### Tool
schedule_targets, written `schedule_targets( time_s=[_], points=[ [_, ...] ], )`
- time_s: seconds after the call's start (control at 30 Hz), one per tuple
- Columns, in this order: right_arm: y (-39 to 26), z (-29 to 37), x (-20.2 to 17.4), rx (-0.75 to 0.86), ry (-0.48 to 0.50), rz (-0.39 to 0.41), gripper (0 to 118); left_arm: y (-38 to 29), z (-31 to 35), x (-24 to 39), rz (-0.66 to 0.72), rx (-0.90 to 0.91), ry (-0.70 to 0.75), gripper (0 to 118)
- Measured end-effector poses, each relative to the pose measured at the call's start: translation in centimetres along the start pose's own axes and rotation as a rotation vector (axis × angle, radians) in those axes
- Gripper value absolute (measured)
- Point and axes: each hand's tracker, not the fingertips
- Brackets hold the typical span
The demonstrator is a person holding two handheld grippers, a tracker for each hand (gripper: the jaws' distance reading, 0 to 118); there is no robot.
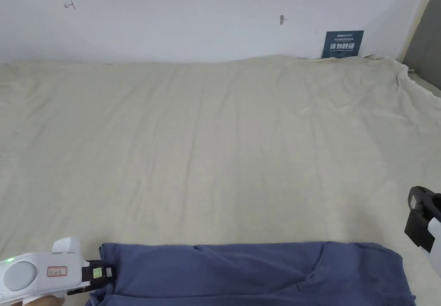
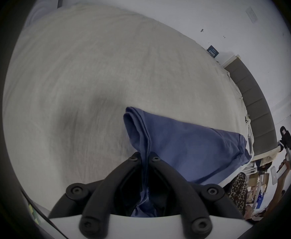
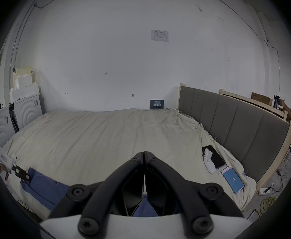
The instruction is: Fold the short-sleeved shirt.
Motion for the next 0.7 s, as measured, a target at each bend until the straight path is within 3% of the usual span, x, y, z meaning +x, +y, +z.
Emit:
schedule_targets(
  time_s=[0.1, 0.27, 0.5, 0.7],
  points=[
    [0.3, 0.1, 0.3, 0.009, 0.005, -0.005, 0, 0.6, 2.0, 0.1, -0.023, 0.050, 0.080, 3],
    [0.6, 0.4, 0.7, 0.027, 0.008, -0.015, 0, 1.3, 3.9, -1.9, 0.013, 0.060, 0.054, 2],
    [0.2, 0.4, 1.4, 0.033, 0.023, -0.030, 0, 1.4, 6.5, -3.5, 0.040, 0.080, 0.144, 2],
    [-0.3, 0.3, 2.1, 0.031, 0.039, -0.039, 0, 1.4, 7.5, 1.2, 0.037, 0.063, 0.115, 2]
  ],
)
